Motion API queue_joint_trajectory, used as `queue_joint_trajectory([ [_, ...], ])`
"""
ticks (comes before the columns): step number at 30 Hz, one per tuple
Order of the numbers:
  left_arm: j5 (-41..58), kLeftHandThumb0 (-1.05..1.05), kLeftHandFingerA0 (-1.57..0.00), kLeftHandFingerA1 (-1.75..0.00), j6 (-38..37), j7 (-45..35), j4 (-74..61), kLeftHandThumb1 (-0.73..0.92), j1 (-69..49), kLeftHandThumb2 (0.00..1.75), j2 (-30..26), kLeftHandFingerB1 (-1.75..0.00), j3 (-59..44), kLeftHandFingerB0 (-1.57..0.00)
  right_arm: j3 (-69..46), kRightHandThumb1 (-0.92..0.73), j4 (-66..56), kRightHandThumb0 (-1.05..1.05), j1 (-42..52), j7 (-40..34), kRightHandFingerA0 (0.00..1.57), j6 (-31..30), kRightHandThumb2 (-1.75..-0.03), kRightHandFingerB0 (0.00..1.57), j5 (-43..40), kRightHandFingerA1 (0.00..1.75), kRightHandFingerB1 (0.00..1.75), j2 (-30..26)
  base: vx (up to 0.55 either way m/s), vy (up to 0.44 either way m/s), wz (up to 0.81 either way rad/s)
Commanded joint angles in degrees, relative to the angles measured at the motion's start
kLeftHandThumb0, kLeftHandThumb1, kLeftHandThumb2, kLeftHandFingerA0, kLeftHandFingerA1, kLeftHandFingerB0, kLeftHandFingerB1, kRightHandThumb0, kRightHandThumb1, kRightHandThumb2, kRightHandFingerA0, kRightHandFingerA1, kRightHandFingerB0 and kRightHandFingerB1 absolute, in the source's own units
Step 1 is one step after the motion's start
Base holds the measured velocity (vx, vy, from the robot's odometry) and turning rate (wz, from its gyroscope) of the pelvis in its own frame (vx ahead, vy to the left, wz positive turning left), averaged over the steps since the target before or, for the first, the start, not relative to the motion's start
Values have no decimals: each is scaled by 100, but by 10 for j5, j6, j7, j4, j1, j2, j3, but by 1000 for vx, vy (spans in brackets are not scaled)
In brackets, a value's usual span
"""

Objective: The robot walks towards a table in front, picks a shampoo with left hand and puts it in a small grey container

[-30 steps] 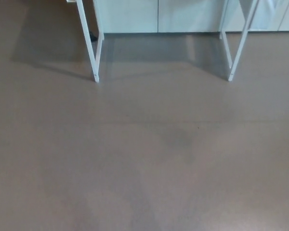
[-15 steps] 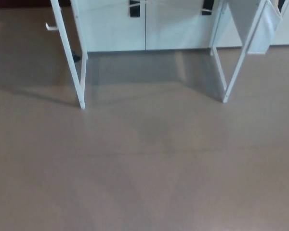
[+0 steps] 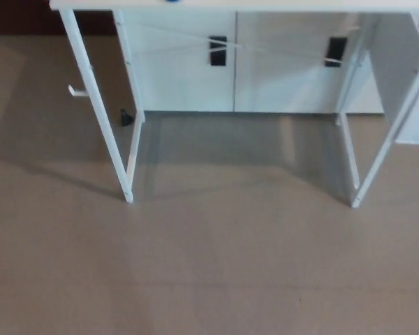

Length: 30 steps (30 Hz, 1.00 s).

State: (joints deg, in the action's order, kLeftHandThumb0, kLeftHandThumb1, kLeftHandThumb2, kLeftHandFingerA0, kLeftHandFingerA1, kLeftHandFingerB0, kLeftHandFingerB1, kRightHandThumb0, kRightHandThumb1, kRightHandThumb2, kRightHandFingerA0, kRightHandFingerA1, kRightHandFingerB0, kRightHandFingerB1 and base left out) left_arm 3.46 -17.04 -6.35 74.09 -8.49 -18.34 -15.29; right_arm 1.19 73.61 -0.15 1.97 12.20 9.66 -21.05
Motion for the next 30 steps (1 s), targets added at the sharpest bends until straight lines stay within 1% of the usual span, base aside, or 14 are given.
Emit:
queue_joint_trajectory([
  [1,10,-26,-55,-44,-6,-6,0,59,-4,58,-14,-38,-13,-52,0,-56,6,-35,9,4,68,11,-76,51,2,57,50,0,420,64,-7],
  [2,4,-29,-56,-44,-8,-6,1,60,-7,58,-16,-38,-9,-50,0,-56,4,-34,9,6,66,11,-74,51,2,57,50,0,393,95,-11],
  [6,4,-29,-58,-45,-12,-6,0,60,-13,58,-16,-38,-12,-51,3,-56,7,-34,8,8,65,10,-74,51,4,57,50,2,390,155,-28],
  [10,-1,-27,-61,-44,-10,-2,5,60,-15,58,-17,-38,-11,-51,5,-57,5,-33,9,8,66,8,-75,51,5,57,50,4,523,313,-39],
  [11,-3,-37,-57,-56,-11,-2,4,51,-16,76,-18,-49,-8,-45,5,-57,2,-34,10,11,66,10,-76,51,4,57,50,4,453,362,-33],
  [12,1,-29,-64,-49,-14,-6,0,60,-20,58,-18,-38,-10,-52,6,-57,1,-34,10,12,67,11,-76,51,4,58,50,4,445,357,-18],
  [18,-4,-28,-65,-49,-11,0,7,60,-16,58,-19,-39,-7,-52,6,-59,5,-32,7,13,68,7,-75,52,4,57,50,6,366,120,4],
  [22,-1,-28,-63,-45,-8,-3,6,59,-15,59,-21,-39,-9,-51,10,-59,8,-33,2,12,68,3,-75,51,9,56,49,6,349,-71,22],
  [24,0,-27,-60,-45,-11,-4,4,61,-15,58,-20,-39,-10,-53,11,-58,6,-33,4,12,67,7,-76,51,10,58,50,6,427,-107,-26],
  [26,-2,-28,-61,-45,-13,-4,3,61,-17,59,-21,-39,-8,-53,12,-57,3,-34,4,14,68,7,-76,51,11,58,50,5,357,-95,42],
  [27,-1,-29,-64,-47,-17,-7,2,60,-19,59,-20,-39,-9,-53,12,-57,3,-34,3,13,68,5,-76,51,11,58,51,5,348,-106,9],
  [30,-3,-29,-66,-47,-13,-6,3,60,-17,59,-22,-39,-7,-52,9,-58,6,-33,2,15,67,4,-76,51,8,57,50,7,286,-81,2],
])
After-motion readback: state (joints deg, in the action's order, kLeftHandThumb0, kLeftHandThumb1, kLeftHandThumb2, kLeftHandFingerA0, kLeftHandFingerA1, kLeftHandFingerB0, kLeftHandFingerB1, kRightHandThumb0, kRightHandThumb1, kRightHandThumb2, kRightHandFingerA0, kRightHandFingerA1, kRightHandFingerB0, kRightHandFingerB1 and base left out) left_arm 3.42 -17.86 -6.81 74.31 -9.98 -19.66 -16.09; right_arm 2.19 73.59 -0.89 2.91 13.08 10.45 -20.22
